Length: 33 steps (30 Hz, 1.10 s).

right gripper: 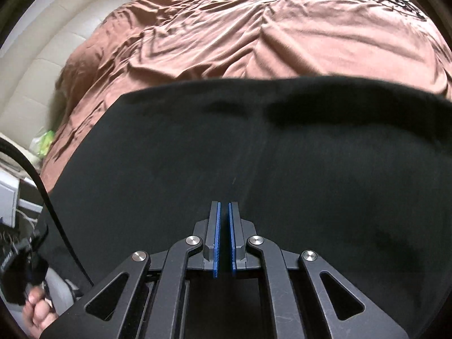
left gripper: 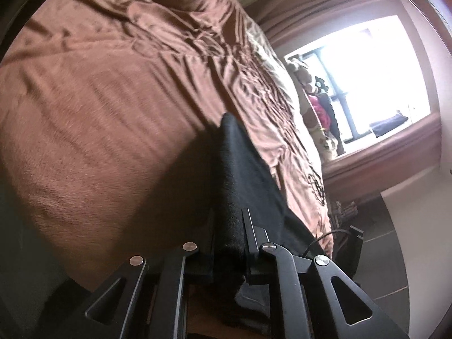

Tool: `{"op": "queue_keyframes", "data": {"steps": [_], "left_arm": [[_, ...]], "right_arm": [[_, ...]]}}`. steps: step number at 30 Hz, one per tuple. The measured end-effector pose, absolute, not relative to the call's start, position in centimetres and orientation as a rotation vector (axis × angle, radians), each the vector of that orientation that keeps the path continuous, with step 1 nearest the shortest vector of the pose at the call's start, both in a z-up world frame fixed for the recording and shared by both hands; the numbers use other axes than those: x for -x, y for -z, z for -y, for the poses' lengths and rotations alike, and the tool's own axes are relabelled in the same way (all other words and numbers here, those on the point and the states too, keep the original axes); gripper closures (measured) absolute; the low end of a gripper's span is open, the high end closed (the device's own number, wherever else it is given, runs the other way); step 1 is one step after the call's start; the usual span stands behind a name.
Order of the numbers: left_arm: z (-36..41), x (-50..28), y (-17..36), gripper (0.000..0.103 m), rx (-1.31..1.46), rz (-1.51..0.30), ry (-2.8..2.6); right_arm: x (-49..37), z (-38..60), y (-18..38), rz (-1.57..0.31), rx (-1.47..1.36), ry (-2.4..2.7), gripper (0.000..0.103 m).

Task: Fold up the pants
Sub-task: 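Lift the folded pants with both tools and fold them over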

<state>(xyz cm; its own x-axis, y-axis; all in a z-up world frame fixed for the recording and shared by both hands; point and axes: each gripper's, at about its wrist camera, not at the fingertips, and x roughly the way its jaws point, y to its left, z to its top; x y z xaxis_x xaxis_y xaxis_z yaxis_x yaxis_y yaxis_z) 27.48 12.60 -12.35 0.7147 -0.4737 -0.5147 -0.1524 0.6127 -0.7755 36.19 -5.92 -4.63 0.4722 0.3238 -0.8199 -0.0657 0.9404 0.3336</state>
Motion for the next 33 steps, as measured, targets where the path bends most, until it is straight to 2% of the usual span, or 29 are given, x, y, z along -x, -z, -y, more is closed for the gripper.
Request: {"op": "queue_keyframes", "data": {"steps": [21, 29, 31, 32, 33], "left_arm": [[-7.1, -28.1, 4.7, 0.089, 0.791, -0.711, 0.362], [-2.9, -28.4, 1.3, 0.089, 0.709, -0.689, 0.460], [-1.6, -28.6, 0.6, 0.089, 0.689, -0.687, 0.485], [-1.1, -28.7, 0.4, 0.089, 0.681, -0.688, 0.496], [-0.6, -28.8, 0.2, 0.089, 0.674, -0.689, 0.506]], "right_arm": [[-28.6, 8.2, 6.9, -1.095, -0.447, -0.402, 0.101], [-26.2, 13.0, 4.2, -0.971, -0.497, -0.371, 0.100], [-25.5, 14.5, 3.4, -0.934, -0.500, -0.353, 0.095], [-25.1, 15.2, 3.0, -0.918, -0.500, -0.344, 0.085], [-24.8, 16.0, 2.5, -0.895, -0.500, -0.332, 0.070]]}}
